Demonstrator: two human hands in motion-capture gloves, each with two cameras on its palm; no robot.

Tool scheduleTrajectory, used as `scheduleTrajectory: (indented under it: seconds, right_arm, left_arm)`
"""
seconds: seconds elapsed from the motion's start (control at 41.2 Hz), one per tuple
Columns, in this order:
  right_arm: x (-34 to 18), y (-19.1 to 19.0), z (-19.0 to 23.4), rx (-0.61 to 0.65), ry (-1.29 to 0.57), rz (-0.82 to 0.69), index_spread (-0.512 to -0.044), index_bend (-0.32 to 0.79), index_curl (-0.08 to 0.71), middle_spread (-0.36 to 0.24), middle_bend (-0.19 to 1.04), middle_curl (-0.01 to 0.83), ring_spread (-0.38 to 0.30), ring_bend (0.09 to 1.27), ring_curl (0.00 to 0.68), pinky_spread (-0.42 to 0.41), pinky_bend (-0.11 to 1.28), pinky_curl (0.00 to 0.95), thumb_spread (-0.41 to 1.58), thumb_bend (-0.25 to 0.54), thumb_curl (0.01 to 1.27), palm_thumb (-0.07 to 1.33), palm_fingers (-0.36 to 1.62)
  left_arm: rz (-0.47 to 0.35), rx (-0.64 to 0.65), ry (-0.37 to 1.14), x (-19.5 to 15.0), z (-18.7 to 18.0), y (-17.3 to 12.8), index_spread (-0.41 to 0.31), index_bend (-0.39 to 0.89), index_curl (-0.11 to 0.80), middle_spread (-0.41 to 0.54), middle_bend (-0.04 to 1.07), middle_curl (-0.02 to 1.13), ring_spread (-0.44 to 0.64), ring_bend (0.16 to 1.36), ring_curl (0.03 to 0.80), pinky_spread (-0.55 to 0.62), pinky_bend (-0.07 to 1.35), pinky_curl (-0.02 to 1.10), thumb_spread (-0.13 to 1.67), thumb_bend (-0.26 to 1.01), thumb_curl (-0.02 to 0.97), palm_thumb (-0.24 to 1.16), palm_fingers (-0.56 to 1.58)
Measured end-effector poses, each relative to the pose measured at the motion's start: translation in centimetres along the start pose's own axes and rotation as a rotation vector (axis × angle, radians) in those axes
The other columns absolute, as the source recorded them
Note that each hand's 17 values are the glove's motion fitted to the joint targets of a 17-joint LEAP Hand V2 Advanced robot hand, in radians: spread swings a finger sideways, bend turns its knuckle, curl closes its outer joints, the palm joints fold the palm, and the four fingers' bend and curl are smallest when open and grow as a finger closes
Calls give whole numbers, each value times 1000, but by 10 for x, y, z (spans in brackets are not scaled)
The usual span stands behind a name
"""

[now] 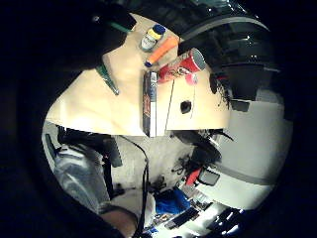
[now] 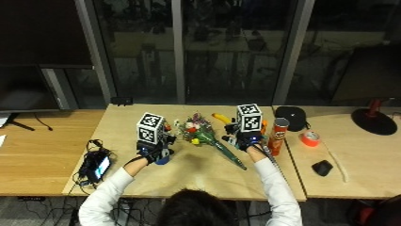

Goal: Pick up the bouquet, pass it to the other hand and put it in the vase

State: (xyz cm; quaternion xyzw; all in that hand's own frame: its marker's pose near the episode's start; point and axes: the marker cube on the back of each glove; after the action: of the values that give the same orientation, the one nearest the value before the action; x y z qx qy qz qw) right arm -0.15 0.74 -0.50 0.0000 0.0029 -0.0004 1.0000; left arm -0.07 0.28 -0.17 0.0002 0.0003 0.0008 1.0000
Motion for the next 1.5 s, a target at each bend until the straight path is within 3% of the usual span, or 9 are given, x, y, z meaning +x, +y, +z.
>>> scheduleTrajectory:
  seconds: [0.097,0.194,0.533,0.606,0.679,0.945,1.236,1.503]
  right_arm:
    - [-1,2,0,17,-19,-11,-242,36,16,19,163,56,40,476,140,174,620,194,629,108,55,196,300]
    - [-4,9,-2,44,-49,-34,-293,63,32,25,186,93,50,517,183,211,666,244,814,94,77,200,252]
    - [-18,2,-3,31,-79,-112,-351,99,72,36,218,192,64,565,235,254,697,298,1084,32,139,215,202]
    - [-22,2,-7,29,-95,-119,-348,99,78,41,232,210,68,567,239,257,694,302,1106,19,150,218,203]
    - [-22,3,-9,6,-122,-112,-283,162,110,60,251,228,83,557,240,259,648,293,1121,8,163,226,267]
    - [-1,-14,-23,8,-149,16,-178,90,135,115,258,273,112,612,274,263,657,313,1110,-8,222,296,391]
    - [46,-81,-9,46,-266,225,-139,67,124,127,255,306,91,657,308,250,710,345,1085,-18,277,360,423]
    - [64,-116,59,19,-351,279,-130,36,102,119,263,333,57,693,327,235,745,358,1083,-19,307,399,444]
  left_arm:
    - [-12,12,-8,-2,-2,2,59,205,102,182,186,82,222,438,114,253,209,76,607,176,97,325,309]
    - [-15,37,1,0,-4,3,72,193,145,224,186,120,280,460,146,314,201,109,774,157,125,341,293]
    - [22,32,40,5,-2,-3,88,178,244,270,184,198,358,491,191,394,193,178,1008,70,201,370,258]
    - [20,40,53,4,2,-6,89,177,259,273,183,210,364,495,198,399,193,189,1027,53,214,377,252]
    - [27,42,54,7,8,-7,90,174,271,275,185,220,368,496,204,402,196,202,1040,36,226,383,250]
    - [69,38,51,19,22,-8,85,181,309,266,186,257,368,493,219,409,186,229,1065,-15,262,405,247]
    - [105,108,48,30,24,-3,84,178,336,265,184,281,375,495,233,411,186,249,1078,-20,285,409,237]
    - [129,140,74,36,26,-3,84,177,351,266,184,296,380,493,240,412,186,262,1085,-22,297,408,230]
